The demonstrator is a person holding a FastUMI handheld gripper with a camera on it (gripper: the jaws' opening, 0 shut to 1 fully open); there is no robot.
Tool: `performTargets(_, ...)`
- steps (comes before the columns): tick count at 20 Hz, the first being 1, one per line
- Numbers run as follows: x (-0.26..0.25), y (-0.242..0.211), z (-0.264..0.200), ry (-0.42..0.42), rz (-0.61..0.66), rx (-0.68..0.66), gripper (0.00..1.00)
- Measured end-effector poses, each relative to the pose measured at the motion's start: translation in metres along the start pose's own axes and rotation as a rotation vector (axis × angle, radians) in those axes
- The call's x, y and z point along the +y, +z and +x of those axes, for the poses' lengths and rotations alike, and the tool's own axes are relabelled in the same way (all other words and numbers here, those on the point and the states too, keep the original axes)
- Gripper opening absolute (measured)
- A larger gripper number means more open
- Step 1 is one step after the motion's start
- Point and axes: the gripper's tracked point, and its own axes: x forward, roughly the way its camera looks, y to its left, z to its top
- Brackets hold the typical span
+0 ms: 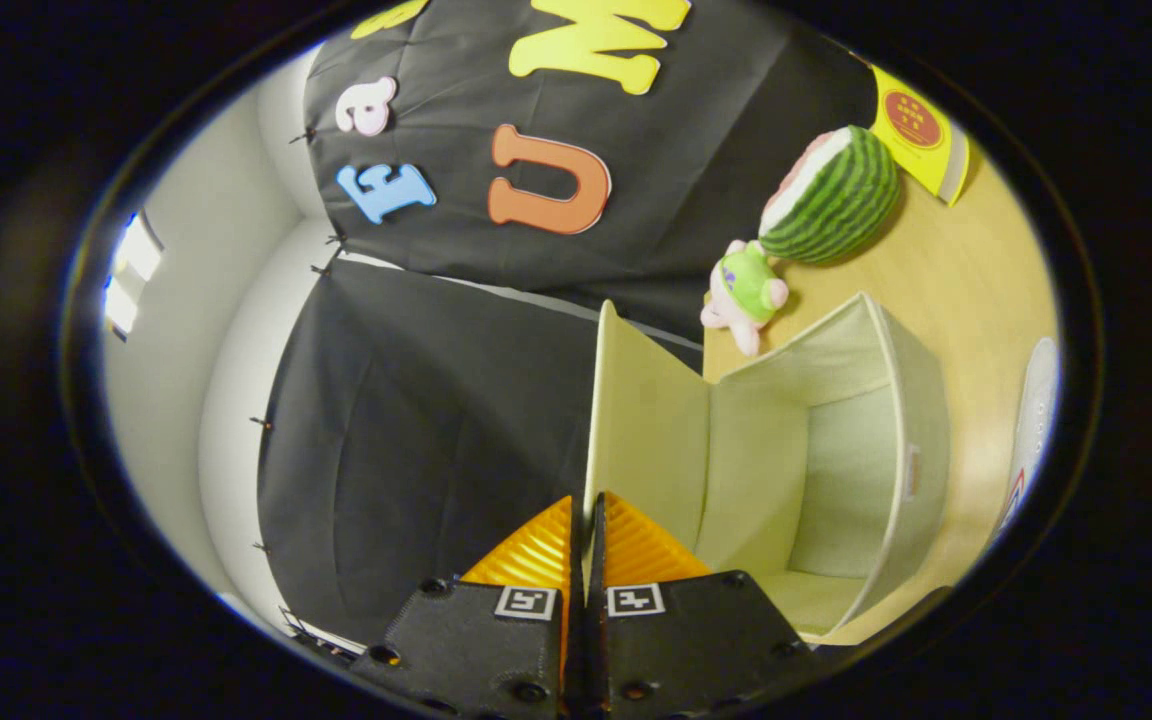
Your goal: Open the storage box then place both shoes into the box .Put the left shoe in first, then the right shoe, with the right side of both shoes facing outward in a uniform manner.
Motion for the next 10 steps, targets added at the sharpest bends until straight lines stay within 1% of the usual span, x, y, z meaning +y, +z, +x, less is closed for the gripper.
performTargets(3, 0.017, -0.011, 0.028, 0.009, -0.034, -0.004, 0.05)
performTargets(8, 0.034, -0.04, 0.083, -0.008, -0.103, 0.018, 0.05)
performTargets(10, 0.035, -0.048, 0.1, -0.021, -0.161, 0.032, 0.05)
